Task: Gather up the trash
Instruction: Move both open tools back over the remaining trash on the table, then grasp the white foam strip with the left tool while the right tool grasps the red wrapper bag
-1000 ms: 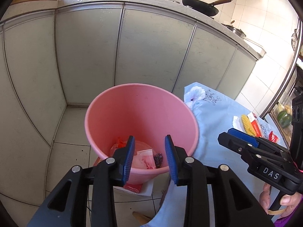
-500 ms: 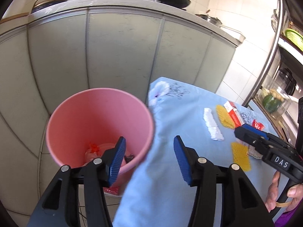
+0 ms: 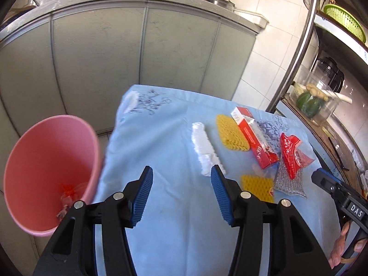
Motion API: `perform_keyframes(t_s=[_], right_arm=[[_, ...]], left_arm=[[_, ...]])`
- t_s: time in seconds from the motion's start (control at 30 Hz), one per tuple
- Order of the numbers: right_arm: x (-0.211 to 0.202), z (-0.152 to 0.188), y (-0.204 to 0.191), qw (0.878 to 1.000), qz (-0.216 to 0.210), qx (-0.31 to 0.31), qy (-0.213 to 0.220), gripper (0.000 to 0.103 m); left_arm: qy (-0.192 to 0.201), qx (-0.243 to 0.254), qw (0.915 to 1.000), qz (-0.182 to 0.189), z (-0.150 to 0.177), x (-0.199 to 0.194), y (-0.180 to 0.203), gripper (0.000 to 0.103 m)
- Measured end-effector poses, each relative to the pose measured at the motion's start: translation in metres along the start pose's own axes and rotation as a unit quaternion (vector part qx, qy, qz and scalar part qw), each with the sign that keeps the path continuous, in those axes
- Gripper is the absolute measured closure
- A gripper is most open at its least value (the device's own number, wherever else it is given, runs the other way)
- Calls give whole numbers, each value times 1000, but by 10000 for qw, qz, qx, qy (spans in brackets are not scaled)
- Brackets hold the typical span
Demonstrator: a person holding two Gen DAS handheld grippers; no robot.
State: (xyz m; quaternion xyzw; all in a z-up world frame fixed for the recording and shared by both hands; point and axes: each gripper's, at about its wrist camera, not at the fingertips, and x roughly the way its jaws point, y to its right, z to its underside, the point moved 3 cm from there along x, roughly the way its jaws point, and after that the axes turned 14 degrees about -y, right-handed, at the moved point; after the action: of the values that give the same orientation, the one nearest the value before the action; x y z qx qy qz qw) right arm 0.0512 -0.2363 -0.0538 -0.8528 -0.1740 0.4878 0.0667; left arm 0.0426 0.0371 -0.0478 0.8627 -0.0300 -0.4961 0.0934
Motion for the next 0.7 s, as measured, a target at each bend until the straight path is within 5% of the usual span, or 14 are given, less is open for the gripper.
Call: perform_keyframes(t_s=[0.13,0.33,0.6,0.67,0.7], right_arm=[[1,7,21,9990,-81,445,-6,55],[1,8,38,9969,-169,774,8,55],[17,6,65,9844,-807,1542,-249,54],[21,3,68,9817,-901,1656,-281,54],[24,1,70,9805,-930,1708,-285,54]], left_arm=[[-171,92,9998,1,-10,26,18,51],[-359,117,9991,-198,-20,59,36,51],[-590,277,9963,-557,-26,85,45,53],[-552,316,9959,-636,-26,86,46,61],[-522,326,9957,-687,-27,86,46,74]])
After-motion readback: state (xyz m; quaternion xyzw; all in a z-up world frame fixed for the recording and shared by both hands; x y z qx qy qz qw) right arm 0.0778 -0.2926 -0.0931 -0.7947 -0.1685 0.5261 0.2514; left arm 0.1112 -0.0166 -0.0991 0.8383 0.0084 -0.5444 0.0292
